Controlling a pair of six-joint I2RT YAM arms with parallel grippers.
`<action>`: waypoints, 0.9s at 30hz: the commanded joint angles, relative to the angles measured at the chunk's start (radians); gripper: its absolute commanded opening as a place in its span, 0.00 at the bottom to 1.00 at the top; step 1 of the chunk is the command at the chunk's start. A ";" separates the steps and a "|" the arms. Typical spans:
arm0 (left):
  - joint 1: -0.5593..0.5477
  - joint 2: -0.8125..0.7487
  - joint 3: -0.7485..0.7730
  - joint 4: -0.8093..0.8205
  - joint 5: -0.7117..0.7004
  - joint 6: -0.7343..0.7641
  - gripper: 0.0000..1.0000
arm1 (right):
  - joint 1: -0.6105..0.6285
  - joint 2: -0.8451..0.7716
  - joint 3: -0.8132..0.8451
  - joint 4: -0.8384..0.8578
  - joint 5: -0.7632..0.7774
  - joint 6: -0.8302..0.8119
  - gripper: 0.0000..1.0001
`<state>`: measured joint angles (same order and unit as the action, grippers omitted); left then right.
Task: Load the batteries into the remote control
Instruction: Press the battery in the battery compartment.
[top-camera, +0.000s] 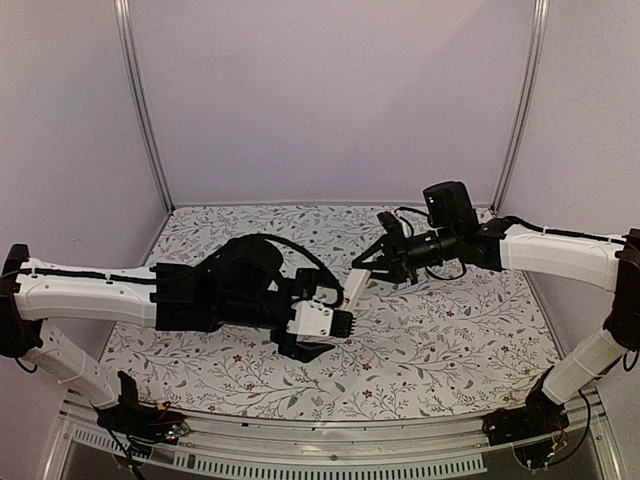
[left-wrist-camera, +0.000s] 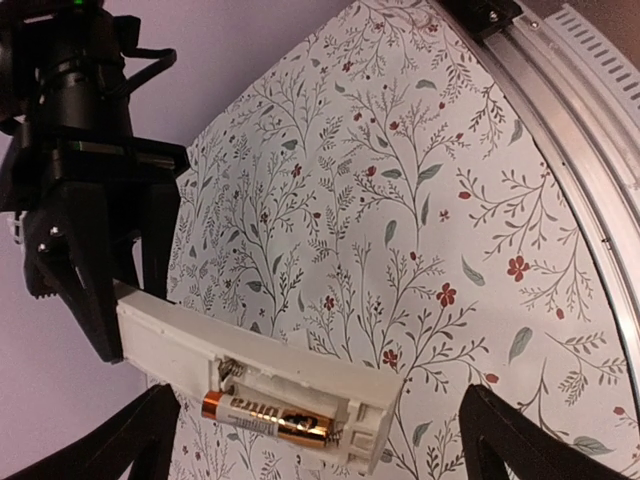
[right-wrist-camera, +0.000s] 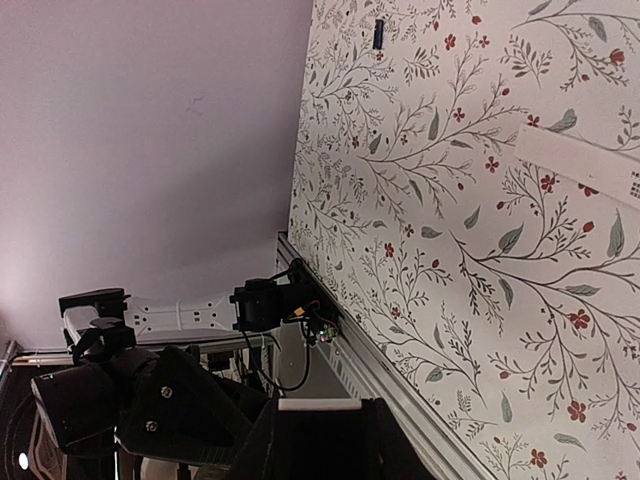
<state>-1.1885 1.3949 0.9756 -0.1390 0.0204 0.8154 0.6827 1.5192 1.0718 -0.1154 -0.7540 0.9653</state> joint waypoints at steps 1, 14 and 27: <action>-0.008 0.004 0.018 -0.006 0.024 0.013 0.99 | 0.005 0.011 0.029 -0.003 -0.004 0.015 0.00; -0.008 0.008 0.021 -0.025 0.029 0.017 0.95 | 0.005 0.003 0.032 -0.003 -0.006 0.019 0.00; 0.000 0.013 0.018 -0.030 0.031 0.007 0.93 | 0.005 -0.002 0.033 -0.003 -0.007 0.018 0.00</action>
<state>-1.1885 1.3949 0.9775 -0.1478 0.0387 0.8268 0.6827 1.5200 1.0740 -0.1154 -0.7544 0.9798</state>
